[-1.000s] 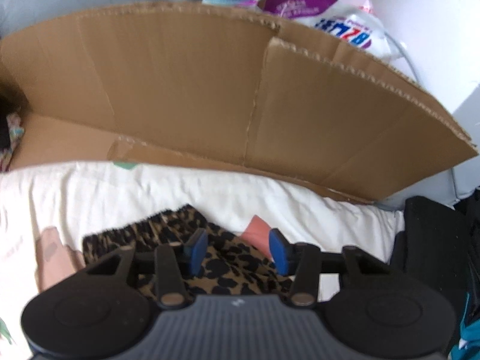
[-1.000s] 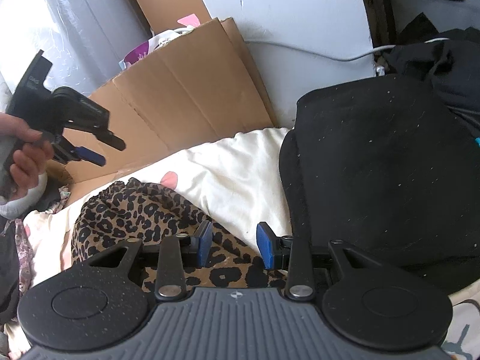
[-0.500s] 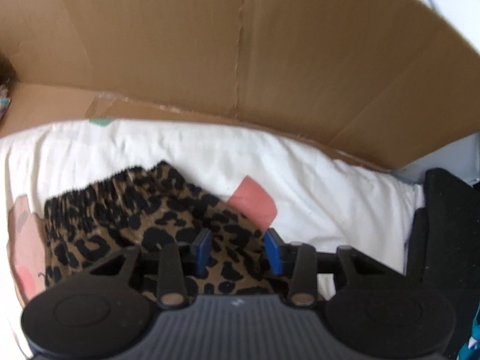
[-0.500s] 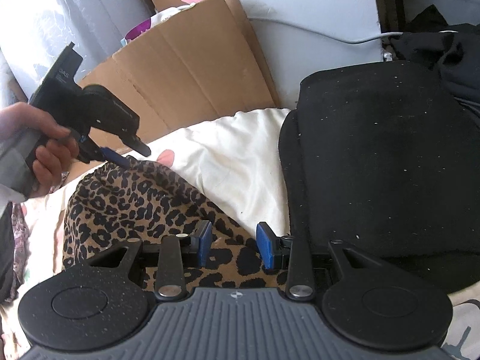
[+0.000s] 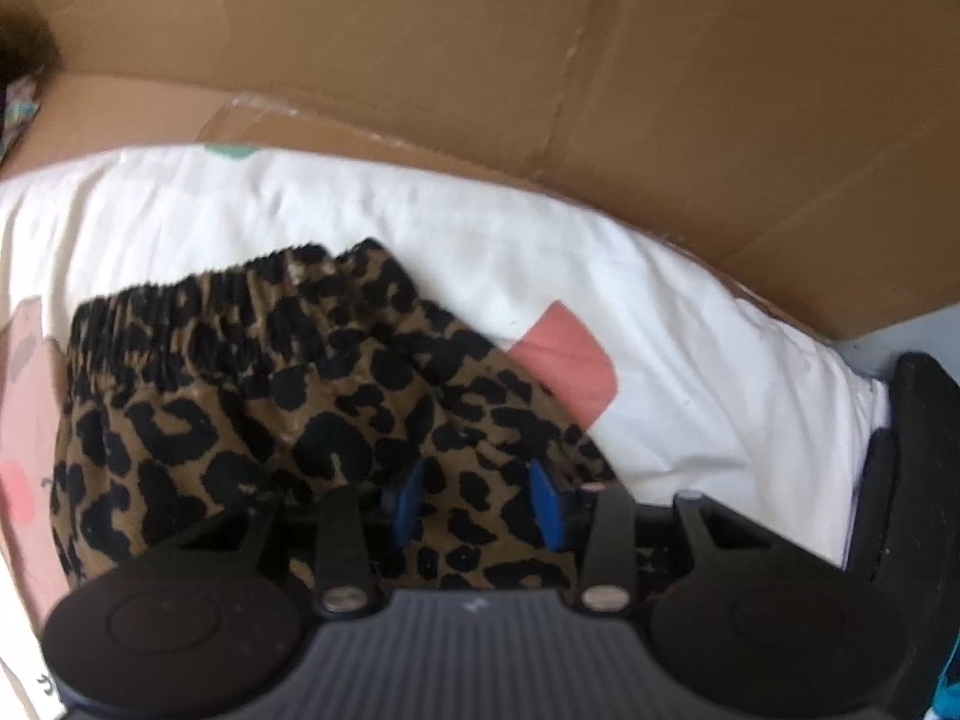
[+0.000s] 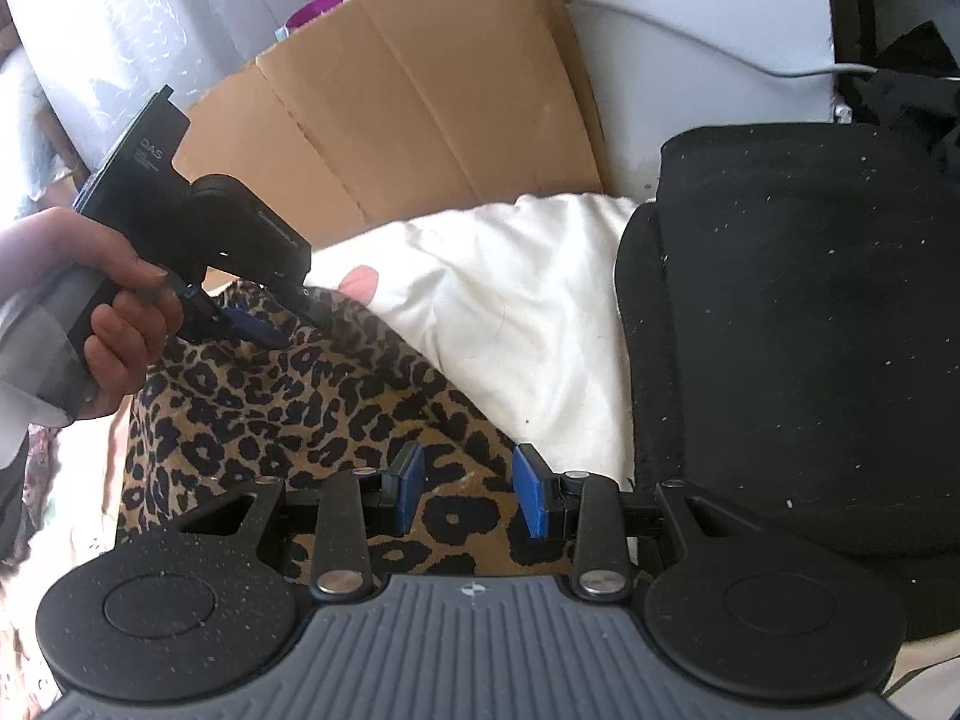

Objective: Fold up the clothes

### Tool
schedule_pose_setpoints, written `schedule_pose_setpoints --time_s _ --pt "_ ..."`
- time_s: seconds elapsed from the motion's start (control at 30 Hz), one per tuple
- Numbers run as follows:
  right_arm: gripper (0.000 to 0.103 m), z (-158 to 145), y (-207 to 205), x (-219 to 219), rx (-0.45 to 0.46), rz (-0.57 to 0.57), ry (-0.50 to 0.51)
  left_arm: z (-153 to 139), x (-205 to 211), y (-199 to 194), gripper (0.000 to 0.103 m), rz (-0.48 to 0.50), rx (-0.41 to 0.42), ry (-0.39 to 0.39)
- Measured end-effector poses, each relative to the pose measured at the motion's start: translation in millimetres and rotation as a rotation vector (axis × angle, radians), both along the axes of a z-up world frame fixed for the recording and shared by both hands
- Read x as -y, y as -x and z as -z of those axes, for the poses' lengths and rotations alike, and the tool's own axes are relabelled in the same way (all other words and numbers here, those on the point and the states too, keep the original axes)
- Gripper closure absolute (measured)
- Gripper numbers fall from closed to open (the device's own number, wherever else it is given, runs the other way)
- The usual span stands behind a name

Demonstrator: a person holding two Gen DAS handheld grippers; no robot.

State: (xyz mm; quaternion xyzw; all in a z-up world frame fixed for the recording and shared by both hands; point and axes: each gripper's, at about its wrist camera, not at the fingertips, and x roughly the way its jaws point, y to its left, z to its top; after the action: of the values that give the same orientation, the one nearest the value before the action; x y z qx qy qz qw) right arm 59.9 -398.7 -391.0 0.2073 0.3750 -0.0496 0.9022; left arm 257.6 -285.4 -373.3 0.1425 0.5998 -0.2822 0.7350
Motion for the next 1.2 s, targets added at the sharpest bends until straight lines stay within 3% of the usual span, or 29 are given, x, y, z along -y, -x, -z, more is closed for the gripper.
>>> schedule_pose_setpoints --time_s 0.3,0.37,0.43,0.67,1.2 --pt "0.063 9 -11 -4 -0.032 -0.031 0.033 8 15 -2 0.056 0.030 0.004 -0.044" --pt "0.063 10 -14 -3 -0.040 -0.037 0.050 6 16 -3 0.075 0.034 0.017 -0.061" --pt "0.063 12 -16 -1 -0.051 -0.045 0.059 2 14 -5 0.085 0.027 0.011 -0.056" --pt "0.063 16 -9 -1 -0.056 -0.067 0.073 -16 5 -9 0.098 0.005 -0.028 -0.006" --pt "0.063 6 -17 1 0.005 -0.157 0.088 -47 2 -12 0.102 0.035 -0.024 0.091"
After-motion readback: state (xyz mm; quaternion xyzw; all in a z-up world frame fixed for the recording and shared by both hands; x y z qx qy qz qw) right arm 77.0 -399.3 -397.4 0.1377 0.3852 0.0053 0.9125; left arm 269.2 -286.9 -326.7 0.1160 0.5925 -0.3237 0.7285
